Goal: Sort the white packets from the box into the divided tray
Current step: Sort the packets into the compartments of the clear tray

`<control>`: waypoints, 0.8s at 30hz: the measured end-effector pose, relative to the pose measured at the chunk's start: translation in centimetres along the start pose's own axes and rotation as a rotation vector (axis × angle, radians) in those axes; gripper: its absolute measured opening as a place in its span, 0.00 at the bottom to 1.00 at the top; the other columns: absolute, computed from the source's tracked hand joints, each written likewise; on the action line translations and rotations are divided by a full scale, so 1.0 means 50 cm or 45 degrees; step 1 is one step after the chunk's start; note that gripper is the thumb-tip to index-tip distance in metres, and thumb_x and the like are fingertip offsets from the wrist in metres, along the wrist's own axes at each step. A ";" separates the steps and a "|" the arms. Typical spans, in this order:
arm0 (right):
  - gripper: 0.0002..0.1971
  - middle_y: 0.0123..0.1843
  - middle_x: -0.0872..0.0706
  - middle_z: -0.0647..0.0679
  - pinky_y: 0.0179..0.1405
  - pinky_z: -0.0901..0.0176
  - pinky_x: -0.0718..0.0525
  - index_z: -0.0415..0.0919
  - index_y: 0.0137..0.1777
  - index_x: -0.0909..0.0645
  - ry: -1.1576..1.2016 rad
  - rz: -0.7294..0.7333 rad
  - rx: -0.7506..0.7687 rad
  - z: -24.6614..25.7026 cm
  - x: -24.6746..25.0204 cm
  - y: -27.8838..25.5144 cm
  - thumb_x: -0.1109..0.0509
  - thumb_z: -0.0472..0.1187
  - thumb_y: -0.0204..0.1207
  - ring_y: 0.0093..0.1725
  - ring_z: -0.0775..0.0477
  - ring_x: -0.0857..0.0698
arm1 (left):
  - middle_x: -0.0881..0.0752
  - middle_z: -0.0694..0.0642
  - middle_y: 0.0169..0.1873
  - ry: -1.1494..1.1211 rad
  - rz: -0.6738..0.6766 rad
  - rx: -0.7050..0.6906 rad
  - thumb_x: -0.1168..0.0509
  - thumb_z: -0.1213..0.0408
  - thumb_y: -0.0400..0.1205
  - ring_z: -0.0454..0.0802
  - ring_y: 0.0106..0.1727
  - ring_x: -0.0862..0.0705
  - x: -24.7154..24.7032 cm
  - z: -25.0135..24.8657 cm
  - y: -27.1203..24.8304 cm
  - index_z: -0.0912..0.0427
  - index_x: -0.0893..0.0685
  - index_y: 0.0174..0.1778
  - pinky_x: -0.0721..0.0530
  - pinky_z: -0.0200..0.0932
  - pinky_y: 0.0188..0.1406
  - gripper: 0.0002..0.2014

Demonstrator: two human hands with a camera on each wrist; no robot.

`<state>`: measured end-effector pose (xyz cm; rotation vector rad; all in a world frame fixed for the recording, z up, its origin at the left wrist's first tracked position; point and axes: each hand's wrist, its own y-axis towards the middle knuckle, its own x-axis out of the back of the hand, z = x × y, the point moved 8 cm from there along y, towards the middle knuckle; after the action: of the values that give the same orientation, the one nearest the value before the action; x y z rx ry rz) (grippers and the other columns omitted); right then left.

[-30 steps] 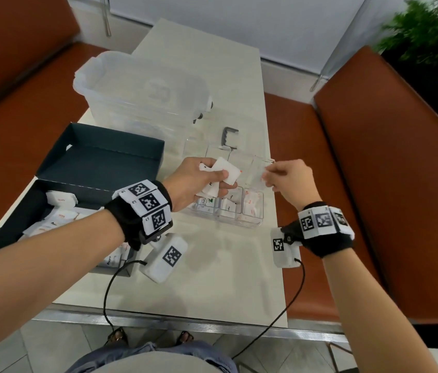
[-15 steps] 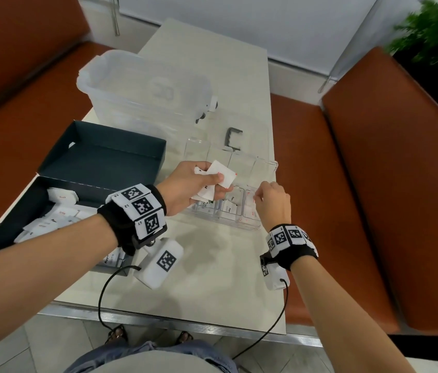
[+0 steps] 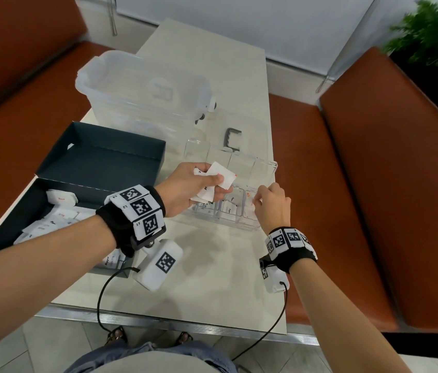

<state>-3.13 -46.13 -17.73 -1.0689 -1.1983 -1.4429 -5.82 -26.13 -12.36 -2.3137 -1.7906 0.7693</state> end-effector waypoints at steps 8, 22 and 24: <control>0.05 0.44 0.22 0.43 0.41 0.54 0.38 0.37 0.44 0.20 0.045 -0.023 0.022 -0.001 0.012 -0.006 0.37 0.34 0.80 0.45 0.41 0.25 | 0.12 0.69 0.48 0.035 0.010 0.024 0.35 0.76 0.82 0.50 0.32 0.10 0.009 0.000 -0.002 0.72 0.22 0.67 0.14 0.36 0.29 0.16; 0.10 0.44 0.16 0.47 0.63 0.38 0.23 0.44 0.47 0.15 0.307 0.335 -0.238 -0.018 0.016 0.017 0.38 0.34 0.80 0.55 0.39 0.19 | 0.09 0.65 0.39 0.104 0.026 0.068 0.34 0.75 0.82 0.50 0.30 0.12 -0.001 0.014 -0.001 0.67 0.18 0.58 0.13 0.37 0.30 0.09; 0.11 0.48 0.14 0.46 0.63 0.42 0.25 0.42 0.48 0.14 0.253 0.337 -0.229 -0.016 0.012 0.017 0.40 0.33 0.79 0.57 0.40 0.20 | 0.09 0.66 0.39 0.109 0.029 0.071 0.34 0.74 0.82 0.50 0.29 0.13 0.000 0.016 -0.003 0.68 0.18 0.59 0.13 0.37 0.30 0.10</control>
<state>-2.42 -47.08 -17.12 -1.1298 -0.7670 -1.4286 -6.31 -26.24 -12.99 -2.2987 -1.6889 0.7026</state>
